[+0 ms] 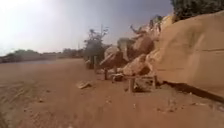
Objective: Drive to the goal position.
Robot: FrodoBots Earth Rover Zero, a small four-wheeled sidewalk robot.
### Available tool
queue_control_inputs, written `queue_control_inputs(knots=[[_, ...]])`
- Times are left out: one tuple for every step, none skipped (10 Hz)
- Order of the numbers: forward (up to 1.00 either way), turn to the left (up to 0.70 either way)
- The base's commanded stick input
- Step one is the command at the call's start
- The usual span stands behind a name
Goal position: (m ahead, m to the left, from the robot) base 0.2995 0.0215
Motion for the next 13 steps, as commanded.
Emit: queue_control_inputs(knots=[[0.45,0.27],[0.45,0.27],[0.45,0.0],[0.45,0.0],[0.45,0.0],[0.45,0.0],[0.45,0.0],[0.45,0.02],[0.45,0.12],[0.45,0.21],[0.45,0.27],[0.45,0.27],[0.45,0.27]])
